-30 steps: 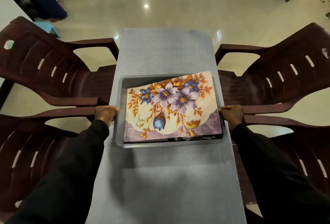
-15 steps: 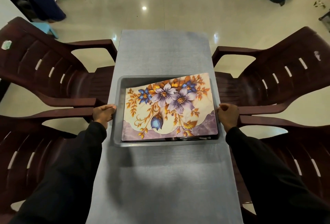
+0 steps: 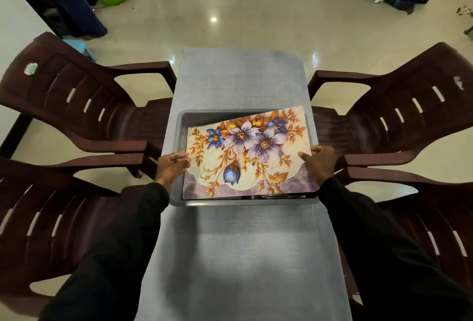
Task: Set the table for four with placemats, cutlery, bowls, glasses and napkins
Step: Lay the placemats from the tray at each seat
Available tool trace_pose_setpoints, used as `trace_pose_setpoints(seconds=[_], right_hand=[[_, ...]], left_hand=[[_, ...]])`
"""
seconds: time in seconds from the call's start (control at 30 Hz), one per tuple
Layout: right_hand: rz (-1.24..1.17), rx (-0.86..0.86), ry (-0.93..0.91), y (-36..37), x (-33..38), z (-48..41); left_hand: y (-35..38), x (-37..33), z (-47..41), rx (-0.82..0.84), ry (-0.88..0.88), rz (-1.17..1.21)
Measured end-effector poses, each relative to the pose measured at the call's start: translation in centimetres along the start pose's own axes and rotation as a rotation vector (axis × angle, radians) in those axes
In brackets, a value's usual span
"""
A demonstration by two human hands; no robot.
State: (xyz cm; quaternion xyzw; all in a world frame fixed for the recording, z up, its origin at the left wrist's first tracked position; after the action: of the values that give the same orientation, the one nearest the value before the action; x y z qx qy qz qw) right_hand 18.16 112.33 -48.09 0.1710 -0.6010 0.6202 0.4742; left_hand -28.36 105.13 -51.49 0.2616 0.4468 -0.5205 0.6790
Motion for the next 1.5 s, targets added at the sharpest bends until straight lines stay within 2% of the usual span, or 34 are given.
trace_pose_setpoints(seconds=[0.3, 0.47, 0.57, 0.67, 0.97, 1.17, 1.5], right_hand=[[0.100, -0.117, -0.009, -3.9, -0.8, -0.5], [0.076, -0.129, -0.017, -5.4, -1.5, -0.3], [0.064, -0.108, -0.010, -5.8, -2.1, -0.5], [0.044, -0.094, 0.004, -5.9, -2.5, -0.5], [-0.098, -0.063, 0.023, -6.2, -1.7, 0.5], [-0.213, -0.030, 0.021, -7.1, -1.1, 3.4], [-0.226, 0.049, 0.100, -9.2, -6.9, 10.7]], left_hand=[[3.0, 1.7, 0.6, -0.033, -0.139, -0.070], [3.8, 3.9, -0.5, -0.002, -0.215, -0.123], [4.5, 4.4, -0.3, -0.014, -0.254, -0.075], [5.6, 4.4, 0.4, 0.052, -0.301, 0.015], [3.4, 2.1, 0.6, -0.001, -0.138, 0.117], [0.6, 0.4, 4.3, -0.065, -0.042, 0.185], [-3.5, 5.7, 15.4, -0.161, -0.081, 0.206]])
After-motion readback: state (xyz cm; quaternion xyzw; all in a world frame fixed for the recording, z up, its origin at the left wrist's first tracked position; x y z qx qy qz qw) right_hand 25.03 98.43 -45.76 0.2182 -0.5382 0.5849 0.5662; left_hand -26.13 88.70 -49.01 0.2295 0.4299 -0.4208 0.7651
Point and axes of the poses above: each hand's wrist, its own z-axis away from the middle knuckle, its own y-axis out of the palm, x = y × z, the point moved 8 cm from there along -z, towards the middle knuckle, and after that the axes turned 3 degrees about z, right-handed, at the moved point
